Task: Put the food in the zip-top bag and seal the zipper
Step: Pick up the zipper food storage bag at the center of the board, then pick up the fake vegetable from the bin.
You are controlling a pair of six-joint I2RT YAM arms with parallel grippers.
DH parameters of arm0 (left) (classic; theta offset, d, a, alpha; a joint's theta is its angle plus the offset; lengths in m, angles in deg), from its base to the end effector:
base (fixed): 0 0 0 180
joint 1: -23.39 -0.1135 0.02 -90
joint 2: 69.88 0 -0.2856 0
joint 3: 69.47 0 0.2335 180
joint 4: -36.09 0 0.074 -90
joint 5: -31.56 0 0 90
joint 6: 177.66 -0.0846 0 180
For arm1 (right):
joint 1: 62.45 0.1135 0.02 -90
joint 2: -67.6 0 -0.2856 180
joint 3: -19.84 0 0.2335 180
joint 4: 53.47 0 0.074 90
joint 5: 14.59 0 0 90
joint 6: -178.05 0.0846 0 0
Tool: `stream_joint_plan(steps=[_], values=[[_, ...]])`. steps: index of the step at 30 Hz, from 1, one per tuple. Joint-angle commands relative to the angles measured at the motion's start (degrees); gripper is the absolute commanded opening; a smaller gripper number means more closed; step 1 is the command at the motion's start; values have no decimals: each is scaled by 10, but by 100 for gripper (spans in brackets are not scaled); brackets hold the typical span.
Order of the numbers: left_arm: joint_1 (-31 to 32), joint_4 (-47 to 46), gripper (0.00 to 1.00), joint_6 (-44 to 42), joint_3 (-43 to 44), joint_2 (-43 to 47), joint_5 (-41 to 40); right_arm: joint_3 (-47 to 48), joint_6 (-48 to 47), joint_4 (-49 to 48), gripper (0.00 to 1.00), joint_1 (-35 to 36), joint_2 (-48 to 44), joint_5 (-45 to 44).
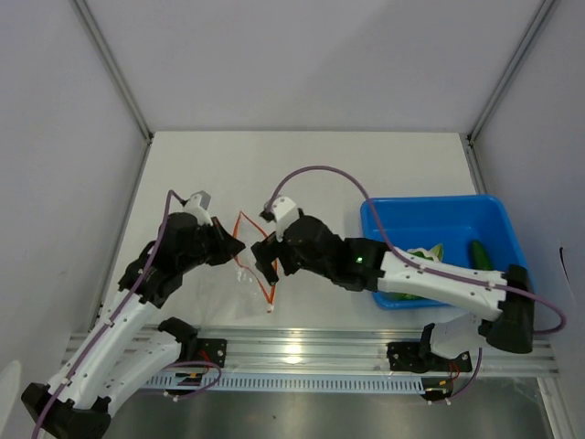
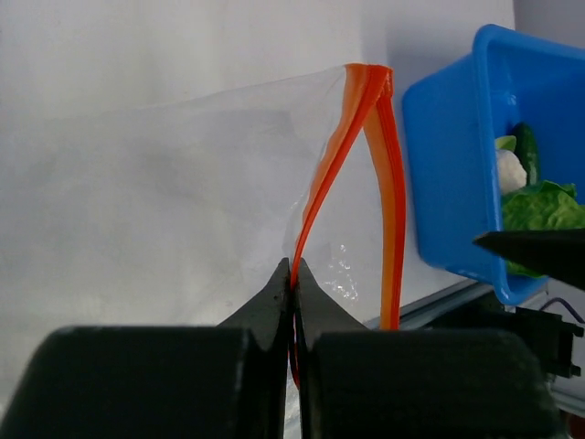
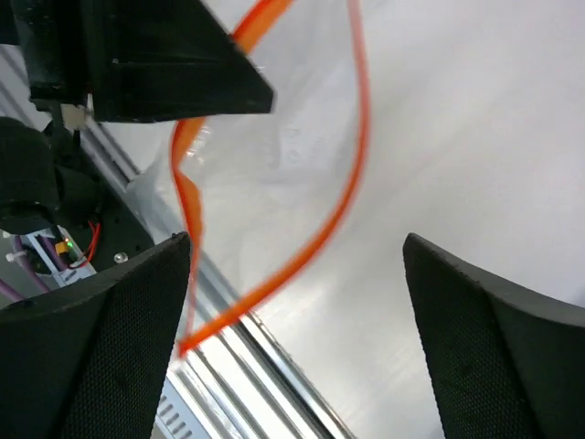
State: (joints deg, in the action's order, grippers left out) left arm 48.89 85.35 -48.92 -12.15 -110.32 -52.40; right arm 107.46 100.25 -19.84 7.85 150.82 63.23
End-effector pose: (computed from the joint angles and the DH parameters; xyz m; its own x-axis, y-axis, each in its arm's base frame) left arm 0.1402 -0.0768 0.2819 -0.6951 -0.3579 -0.6235 0.0940 0.8145 -0.5724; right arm 0.1368 0.3290 0.3385 -0.3423 -0.3431 -0.8747 -0.8040 0.5886 0.0837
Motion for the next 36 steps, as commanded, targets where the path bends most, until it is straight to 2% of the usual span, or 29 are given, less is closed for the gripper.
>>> stream_joint_plan(steps=[1,4,5,9,10,12,15,21,29,36], values=[[0,-33,1,-25,44,-16,49,35,90,102,99,-24,-94,-102],[0,-58,0,-22,61,-34,99,51,170,184,100,-121,-151,-76],[0,-64,1,-19,66,-38,110,52,181,219,99,-173,-165,-73],[0,-83,1,-11,77,-56,131,62,202,312,99,-265,-213,-120],[0,-82,1,-12,79,-61,131,67,221,363,99,-286,-213,-119],[1,-84,1,-13,78,-67,132,70,237,405,99,-332,-214,-111],[1,-91,0,-10,75,-73,134,37,288,458,99,-362,-235,-127],[0,-117,0,-2,60,-86,143,-15,388,531,99,-378,-299,-141],[1,-133,1,-2,62,-99,151,-37,454,655,99,-380,-315,-143],[0,-137,1,-1,53,-99,157,-63,499,684,99,-380,-326,-137]])
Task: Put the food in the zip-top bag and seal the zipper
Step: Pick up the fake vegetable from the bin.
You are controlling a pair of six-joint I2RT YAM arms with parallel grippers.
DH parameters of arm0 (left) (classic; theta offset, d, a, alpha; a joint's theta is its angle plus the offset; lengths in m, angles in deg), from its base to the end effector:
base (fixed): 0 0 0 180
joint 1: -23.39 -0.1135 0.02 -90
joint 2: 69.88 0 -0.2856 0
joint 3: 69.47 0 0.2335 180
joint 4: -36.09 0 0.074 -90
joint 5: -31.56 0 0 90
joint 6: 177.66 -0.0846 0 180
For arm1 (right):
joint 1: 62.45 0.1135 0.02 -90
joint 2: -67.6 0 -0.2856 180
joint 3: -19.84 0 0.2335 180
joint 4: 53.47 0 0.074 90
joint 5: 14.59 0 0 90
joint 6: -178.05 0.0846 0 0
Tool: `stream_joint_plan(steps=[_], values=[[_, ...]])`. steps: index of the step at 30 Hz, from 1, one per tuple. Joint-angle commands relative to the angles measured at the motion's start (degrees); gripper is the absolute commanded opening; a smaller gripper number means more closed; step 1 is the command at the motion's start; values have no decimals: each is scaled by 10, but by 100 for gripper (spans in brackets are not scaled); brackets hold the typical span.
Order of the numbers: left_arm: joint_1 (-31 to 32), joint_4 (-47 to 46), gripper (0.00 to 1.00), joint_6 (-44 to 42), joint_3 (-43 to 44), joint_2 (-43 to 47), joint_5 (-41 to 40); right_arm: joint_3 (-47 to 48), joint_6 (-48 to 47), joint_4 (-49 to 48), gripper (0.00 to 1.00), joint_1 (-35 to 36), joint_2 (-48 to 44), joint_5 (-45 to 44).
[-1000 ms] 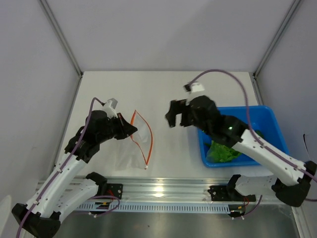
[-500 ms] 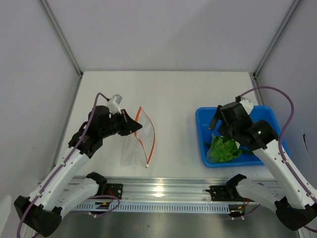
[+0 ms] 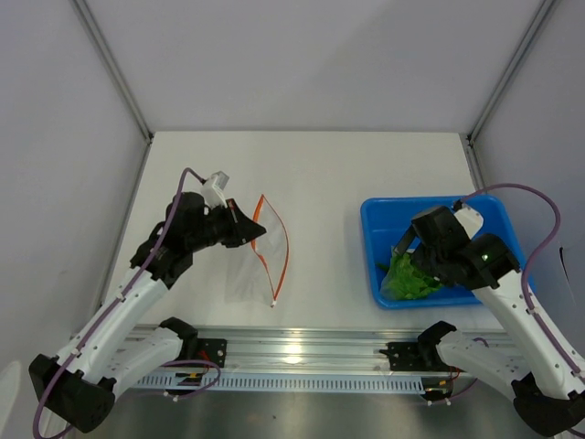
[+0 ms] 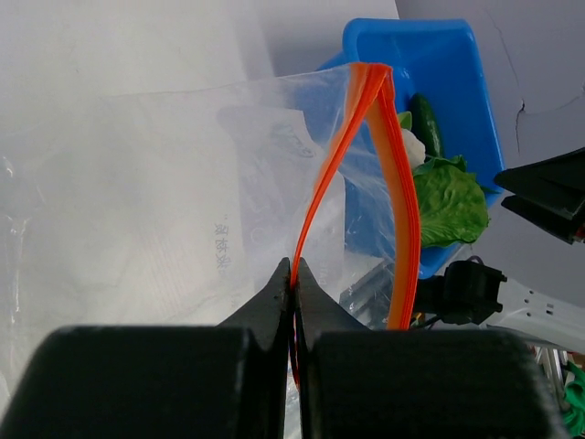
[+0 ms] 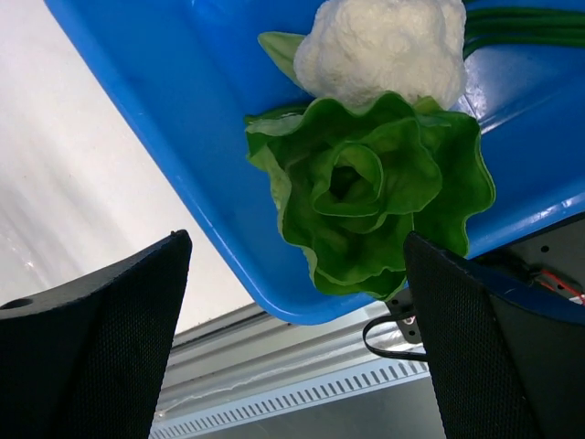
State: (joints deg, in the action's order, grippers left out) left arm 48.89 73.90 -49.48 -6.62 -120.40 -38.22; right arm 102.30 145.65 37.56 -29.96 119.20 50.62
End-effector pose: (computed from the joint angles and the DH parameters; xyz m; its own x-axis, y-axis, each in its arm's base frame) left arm 0.1724 -0.1146 0.3178 -0.7290 -0.2949 -0.6177 0.2989 0.6747 -0.6749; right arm 0.1186 0.0335 0.3263 -0.6553 0.4915 -0.5737 0.4508 0.8638 0.2251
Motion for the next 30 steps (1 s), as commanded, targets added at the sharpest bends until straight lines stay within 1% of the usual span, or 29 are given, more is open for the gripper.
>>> stream_joint_plan(steps=[1,5,10,13,15,17,19,20,24,25,27,28,29,30], values=[[1,-22,1,5,-2,2,14,-16,48,110,99,-2,-13,-8],[0,-22,1,4,-2,4,12,-40,70,110,99,-1,-42,4],[0,-24,1,1,-3,-5,13,-30,53,110,99,-1,-45,19],[0,-33,1,4,-9,-5,10,-21,36,111,99,-2,-47,14],[0,-37,0,5,-10,-6,10,-36,35,111,100,-2,-52,30],[0,-38,1,5,-9,-8,13,-78,39,110,100,-2,-65,40],[0,-40,1,5,-10,-10,11,-101,41,110,99,-2,-77,28],[0,-42,1,5,-12,-9,11,-110,47,110,99,-3,-79,6],[0,-40,0,5,-11,-12,17,-132,39,88,99,-3,-63,-18],[0,-40,0,6,-11,-12,16,-135,36,69,97,-3,-58,-19],[0,-38,1,5,-11,-7,14,-142,14,41,90,-3,-35,-21],[0,-37,1,5,-10,-6,14,-143,5,10,89,-2,-26,-17],[0,-34,1,5,-9,-5,14,-144,-13,-7,79,-3,-9,-13],[0,-32,1,4,-7,-5,14,-144,-21,-19,75,-3,1,-14]])
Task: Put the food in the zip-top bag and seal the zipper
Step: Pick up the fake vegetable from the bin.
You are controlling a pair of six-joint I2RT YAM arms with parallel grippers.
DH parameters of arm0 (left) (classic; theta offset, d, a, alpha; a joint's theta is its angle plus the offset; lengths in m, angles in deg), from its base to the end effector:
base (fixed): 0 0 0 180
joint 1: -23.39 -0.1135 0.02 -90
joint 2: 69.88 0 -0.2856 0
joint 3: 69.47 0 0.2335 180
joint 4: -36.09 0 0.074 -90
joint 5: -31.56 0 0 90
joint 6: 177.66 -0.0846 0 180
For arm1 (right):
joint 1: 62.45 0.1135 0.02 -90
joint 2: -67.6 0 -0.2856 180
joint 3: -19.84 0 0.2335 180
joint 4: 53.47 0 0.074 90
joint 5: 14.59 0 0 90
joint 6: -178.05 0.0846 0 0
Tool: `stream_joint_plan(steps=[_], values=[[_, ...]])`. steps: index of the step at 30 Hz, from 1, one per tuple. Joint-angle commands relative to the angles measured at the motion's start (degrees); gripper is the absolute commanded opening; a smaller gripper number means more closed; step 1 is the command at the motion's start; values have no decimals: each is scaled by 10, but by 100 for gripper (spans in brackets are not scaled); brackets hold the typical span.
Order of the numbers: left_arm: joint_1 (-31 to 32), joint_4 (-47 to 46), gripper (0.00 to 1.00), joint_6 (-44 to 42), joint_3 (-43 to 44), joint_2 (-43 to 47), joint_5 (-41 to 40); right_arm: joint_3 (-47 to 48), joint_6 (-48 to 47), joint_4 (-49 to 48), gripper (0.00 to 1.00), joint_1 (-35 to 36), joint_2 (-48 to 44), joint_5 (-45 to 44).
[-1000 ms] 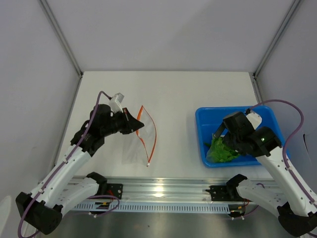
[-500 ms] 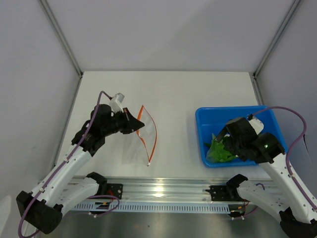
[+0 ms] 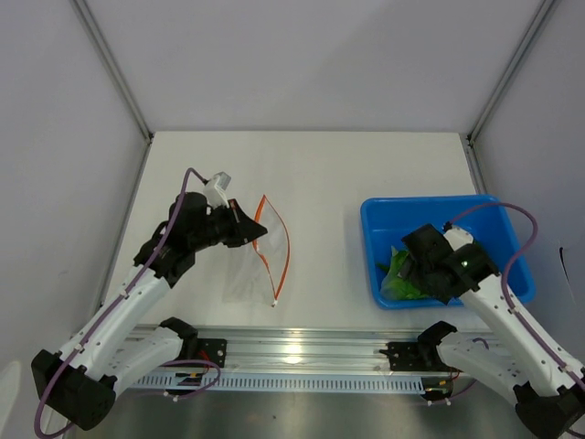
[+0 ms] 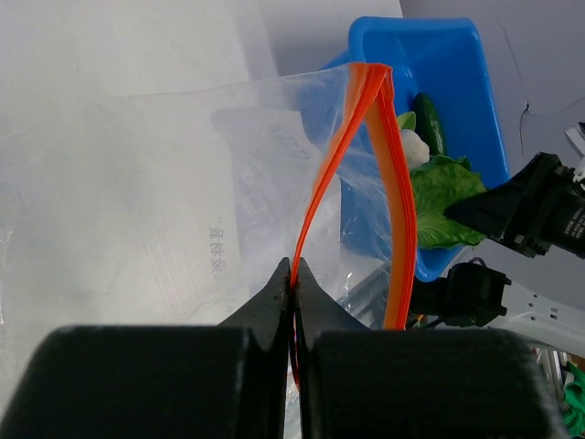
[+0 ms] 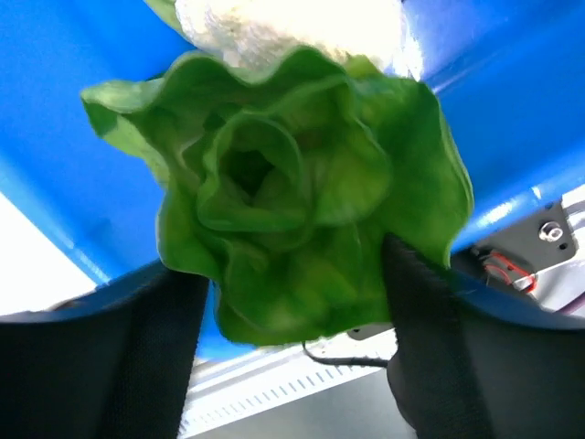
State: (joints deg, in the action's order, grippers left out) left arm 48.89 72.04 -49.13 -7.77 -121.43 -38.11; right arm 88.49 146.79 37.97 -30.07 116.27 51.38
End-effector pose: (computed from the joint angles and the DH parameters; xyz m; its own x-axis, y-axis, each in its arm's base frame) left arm 0.1772 -0.1171 0.3116 -0.7346 -0.2968 -0.6101 0.2920 0.6735 -0.6791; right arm 0.1020 0.0239 0.2643 -0.7401 0.4551 -0.4950 0.4874 0.8703 0.0715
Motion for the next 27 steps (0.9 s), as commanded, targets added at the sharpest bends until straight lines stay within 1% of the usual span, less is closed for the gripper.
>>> stream_joint_plan(steps=[1,2,4,5,6,7,13,14,15,16,17,18,19,20,21,22,24,25,27], values=[[1,-10,1,0,5,8,12,-8,-42,-53,66,-1,40,-22],[0,-8,1,-1,5,10,12,-8,-50,-69,62,-2,49,-26],[0,-4,1,-3,4,15,10,-5,-87,-117,46,-6,78,-22],[0,-2,0,-4,4,16,8,3,-102,-133,42,-7,88,-20],[0,0,0,-4,2,17,8,6,-122,-172,37,-8,109,-17],[0,1,1,-4,1,20,8,12,-163,-186,36,-14,121,-14],[0,8,1,-6,-6,28,8,87,-267,-272,35,-44,235,-16],[0,8,1,-6,-7,31,8,96,-299,-283,31,-45,249,-12],[0,9,1,-6,-9,33,6,120,-313,-288,26,-48,264,-15],[0,12,1,-6,-8,34,6,132,-324,-293,26,-49,278,-18],[0,13,1,-6,-9,35,6,143,-345,-293,30,-49,303,-15],[0,13,1,-7,-9,36,6,169,-353,-284,39,-50,317,-15],[0,14,0,-7,-9,37,6,183,-355,-275,63,-50,330,-27],[0,14,1,-7,-10,38,6,197,-354,-265,77,-50,346,-34],[0,14,0,-7,-11,39,5,208,-360,-260,89,-49,349,-36],[0,14,1,-7,-13,40,5,222,-367,-263,99,-48,347,-34],[0,10,1,-6,-19,42,4,238,-374,-261,99,-48,328,-31],[0,9,1,-5,-22,41,6,261,-375,-256,99,-48,321,-40],[0,6,1,-6,-23,38,7,289,-355,-224,99,-50,297,-60]])
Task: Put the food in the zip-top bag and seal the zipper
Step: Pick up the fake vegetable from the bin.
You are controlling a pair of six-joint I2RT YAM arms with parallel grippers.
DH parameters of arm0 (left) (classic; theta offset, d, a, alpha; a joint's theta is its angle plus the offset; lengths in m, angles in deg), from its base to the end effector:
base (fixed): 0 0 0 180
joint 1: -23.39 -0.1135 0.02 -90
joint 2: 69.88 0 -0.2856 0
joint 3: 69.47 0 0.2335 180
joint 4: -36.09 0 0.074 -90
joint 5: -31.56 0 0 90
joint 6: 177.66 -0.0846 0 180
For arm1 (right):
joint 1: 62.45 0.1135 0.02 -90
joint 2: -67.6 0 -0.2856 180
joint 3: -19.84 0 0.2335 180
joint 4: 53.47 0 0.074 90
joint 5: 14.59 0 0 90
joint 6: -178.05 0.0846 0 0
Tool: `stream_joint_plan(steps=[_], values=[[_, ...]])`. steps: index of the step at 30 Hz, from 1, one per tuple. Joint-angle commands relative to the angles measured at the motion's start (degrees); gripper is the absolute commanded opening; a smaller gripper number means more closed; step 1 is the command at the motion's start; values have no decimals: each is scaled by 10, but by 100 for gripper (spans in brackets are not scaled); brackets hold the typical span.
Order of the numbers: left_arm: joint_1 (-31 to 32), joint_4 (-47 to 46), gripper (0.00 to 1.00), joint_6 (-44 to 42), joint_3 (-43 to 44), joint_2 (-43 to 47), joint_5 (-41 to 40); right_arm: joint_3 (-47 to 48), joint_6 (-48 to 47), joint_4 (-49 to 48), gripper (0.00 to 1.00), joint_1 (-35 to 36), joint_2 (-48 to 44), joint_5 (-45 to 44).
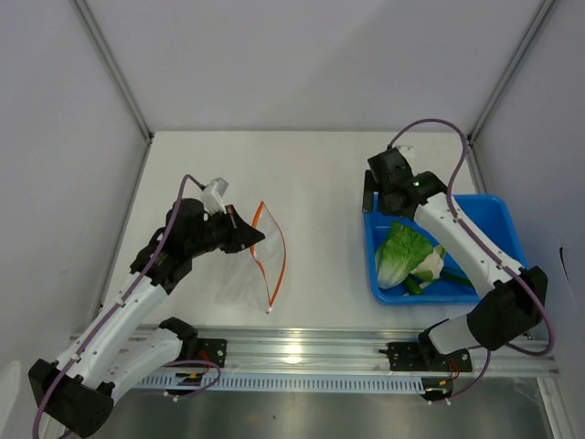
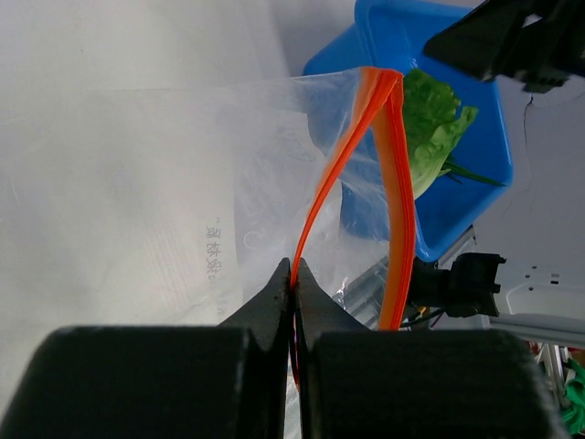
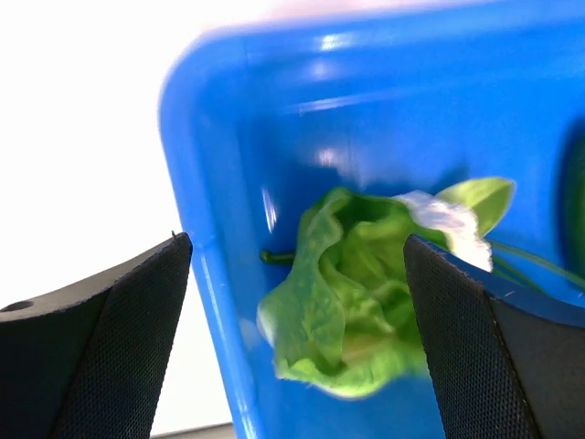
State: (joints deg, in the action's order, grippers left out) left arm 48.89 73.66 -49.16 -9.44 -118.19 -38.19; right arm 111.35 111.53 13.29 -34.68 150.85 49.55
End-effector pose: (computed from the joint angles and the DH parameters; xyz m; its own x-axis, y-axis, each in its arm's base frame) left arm 0.1649 -0.1111 0.3073 -0.7344 -0.2968 -0.6104 0.2911 0.6746 -0.6783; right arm 0.2791 0.1052 0.3027 -0.7787 -0.0048 -0.6274 0.1010 0.9860 -0.1329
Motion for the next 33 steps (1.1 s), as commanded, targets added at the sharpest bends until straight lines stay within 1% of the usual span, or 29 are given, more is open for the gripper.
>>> stream_joint_plan(steps=[1,3,4,6,8,11,12,13,15,17,19,21,25,30,33], values=[[0,-10,1,-4,-8,6,9,88,11,37,99,-6,-57,-44],[0,-10,1,-4,-7,8,10,104,62,94,99,-11,-76,-26],[0,-10,1,-4,-7,9,10,103,75,108,99,-13,-82,-16],[0,-10,1,-4,-7,9,7,82,110,149,99,-13,-109,8],[0,-8,1,-6,-4,8,8,40,148,168,99,-12,-136,28],[0,-8,1,-7,-4,6,8,-18,190,182,99,-11,-210,71],[0,-8,1,-7,-3,6,8,-70,196,170,99,-11,-230,84],[0,-12,0,-5,-9,5,9,-94,201,162,100,-11,-263,97],[0,-18,1,-3,-7,2,13,-158,215,129,99,-14,-284,98],[0,-26,0,3,-6,-1,19,-188,224,102,99,-15,-299,88],[0,-26,1,4,-3,-7,28,-219,230,52,99,-20,-302,92],[0,-18,0,3,0,-6,29,-230,227,11,99,-28,-281,103],[0,-11,0,2,-1,3,25,-241,227,-15,99,-31,-224,104],[0,-10,1,5,-6,8,25,-280,220,-81,100,-36,-207,93],[0,-8,1,5,-4,4,30,-292,213,-99,99,-61,-194,99]])
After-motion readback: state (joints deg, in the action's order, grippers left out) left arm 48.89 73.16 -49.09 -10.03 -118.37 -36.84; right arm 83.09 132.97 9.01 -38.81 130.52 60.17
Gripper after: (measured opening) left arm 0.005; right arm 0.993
